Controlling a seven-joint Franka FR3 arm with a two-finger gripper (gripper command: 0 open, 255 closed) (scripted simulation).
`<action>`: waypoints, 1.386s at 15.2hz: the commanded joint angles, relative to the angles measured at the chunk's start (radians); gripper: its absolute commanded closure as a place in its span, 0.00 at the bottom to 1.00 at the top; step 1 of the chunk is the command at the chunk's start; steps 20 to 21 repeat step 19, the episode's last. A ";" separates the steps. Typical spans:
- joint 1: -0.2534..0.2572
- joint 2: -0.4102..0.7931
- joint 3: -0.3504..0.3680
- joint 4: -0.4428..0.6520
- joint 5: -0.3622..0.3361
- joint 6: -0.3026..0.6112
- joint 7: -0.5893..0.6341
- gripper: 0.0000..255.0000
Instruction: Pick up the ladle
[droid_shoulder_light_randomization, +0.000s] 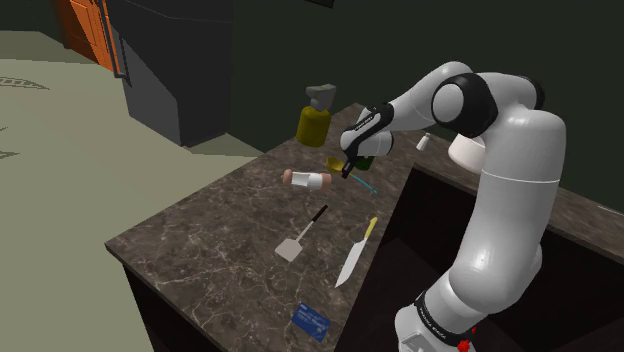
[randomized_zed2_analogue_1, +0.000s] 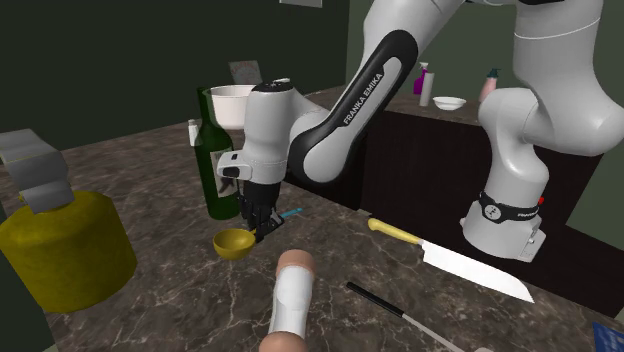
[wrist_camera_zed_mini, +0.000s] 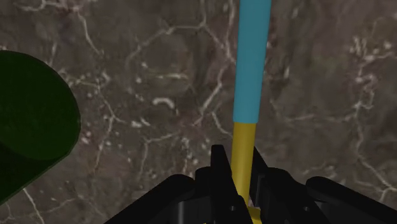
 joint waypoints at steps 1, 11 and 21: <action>0.000 0.000 0.000 0.000 0.000 0.000 0.000 1.00; 0.027 -0.095 -0.032 0.002 -0.044 -0.095 0.026 1.00; 0.040 -0.154 -0.048 0.016 -0.074 -0.165 0.042 1.00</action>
